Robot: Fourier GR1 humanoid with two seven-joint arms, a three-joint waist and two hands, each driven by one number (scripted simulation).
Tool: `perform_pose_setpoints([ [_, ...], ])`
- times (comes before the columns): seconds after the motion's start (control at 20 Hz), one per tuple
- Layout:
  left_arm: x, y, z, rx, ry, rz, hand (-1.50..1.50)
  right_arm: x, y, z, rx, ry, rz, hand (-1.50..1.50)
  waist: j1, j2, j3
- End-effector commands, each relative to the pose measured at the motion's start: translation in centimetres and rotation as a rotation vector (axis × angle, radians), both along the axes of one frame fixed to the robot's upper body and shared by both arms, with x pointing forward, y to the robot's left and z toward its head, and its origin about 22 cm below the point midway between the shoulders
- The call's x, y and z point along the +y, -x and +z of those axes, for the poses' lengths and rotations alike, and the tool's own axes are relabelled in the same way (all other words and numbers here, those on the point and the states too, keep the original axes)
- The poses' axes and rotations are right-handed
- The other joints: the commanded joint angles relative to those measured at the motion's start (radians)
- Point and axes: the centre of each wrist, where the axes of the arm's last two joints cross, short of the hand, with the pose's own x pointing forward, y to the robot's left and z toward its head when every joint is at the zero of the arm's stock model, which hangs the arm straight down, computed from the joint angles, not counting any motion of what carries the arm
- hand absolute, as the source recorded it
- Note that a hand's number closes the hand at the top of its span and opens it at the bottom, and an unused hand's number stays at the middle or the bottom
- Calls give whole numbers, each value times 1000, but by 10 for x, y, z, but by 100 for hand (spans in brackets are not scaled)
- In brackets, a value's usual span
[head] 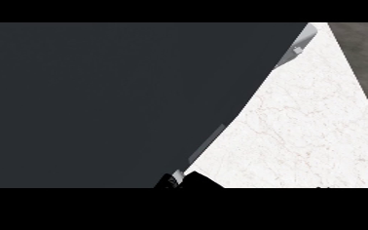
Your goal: Pick up the wine, place it into the cabinet and close the cabinet
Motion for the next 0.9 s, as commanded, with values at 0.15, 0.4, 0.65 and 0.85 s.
perform_pose_setpoints([
  [0.15,48,-8,14,-17,9,-44,150,69,-39,-6,-66,34,-130,150,17,6,0],
  [0.4,68,-8,11,-9,-3,-74,150,100,-76,7,-96,27,-198,150,21,11,0],
  [0.65,82,-14,30,-10,2,-65,150,108,-126,10,-8,24,-272,150,19,15,1],
  [0.85,88,-11,36,-26,-1,-73,150,108,-169,-8,2,28,-375,150,36,18,1],
])
